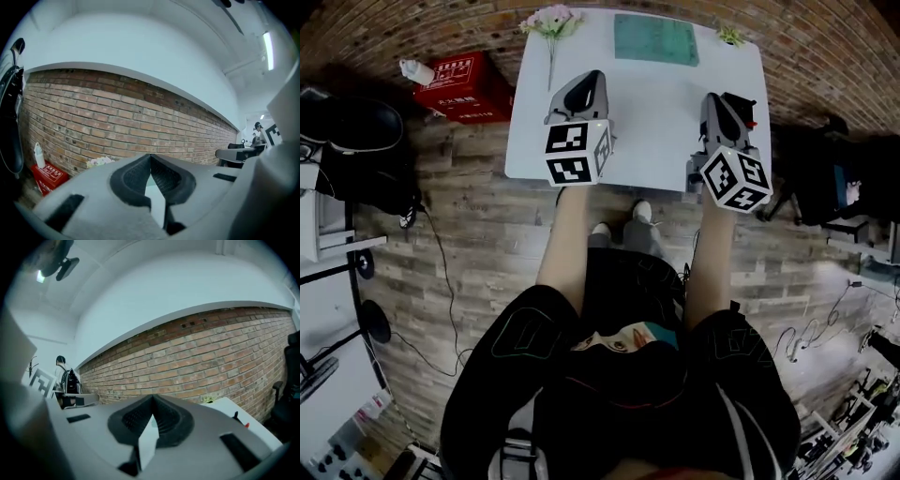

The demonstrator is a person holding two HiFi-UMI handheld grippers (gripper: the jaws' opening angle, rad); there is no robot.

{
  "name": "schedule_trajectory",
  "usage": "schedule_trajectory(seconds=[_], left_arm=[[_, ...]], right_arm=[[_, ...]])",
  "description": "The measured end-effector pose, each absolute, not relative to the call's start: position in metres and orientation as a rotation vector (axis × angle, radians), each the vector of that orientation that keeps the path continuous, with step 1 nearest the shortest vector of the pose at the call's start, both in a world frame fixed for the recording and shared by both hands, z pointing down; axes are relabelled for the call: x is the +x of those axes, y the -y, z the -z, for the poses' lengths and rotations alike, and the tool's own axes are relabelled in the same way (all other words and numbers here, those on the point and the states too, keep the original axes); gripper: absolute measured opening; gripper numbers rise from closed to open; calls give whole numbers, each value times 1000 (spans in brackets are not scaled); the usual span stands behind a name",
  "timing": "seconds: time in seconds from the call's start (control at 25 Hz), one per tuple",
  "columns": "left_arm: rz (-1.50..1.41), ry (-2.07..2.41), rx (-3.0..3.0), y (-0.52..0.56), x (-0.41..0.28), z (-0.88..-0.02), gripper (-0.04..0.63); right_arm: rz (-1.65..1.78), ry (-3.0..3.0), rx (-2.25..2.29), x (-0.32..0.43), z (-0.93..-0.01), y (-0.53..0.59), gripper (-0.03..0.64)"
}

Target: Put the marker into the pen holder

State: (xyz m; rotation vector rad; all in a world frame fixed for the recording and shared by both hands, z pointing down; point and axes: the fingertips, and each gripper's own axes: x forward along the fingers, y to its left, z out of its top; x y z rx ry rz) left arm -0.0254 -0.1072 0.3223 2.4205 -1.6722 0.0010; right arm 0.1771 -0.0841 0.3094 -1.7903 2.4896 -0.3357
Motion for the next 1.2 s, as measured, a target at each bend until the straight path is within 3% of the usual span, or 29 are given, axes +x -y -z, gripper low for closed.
schedule_trajectory(seconds=[0.52,1.2], left_arm=[[161,1809,2513,86,-77,-254,0],[209,1754,2643,84,-66,-263,1]], right_arm=[[-105,-2630,-1776,110,-246,67,5],[-87,-2598,-1861,113,-255,79,2]])
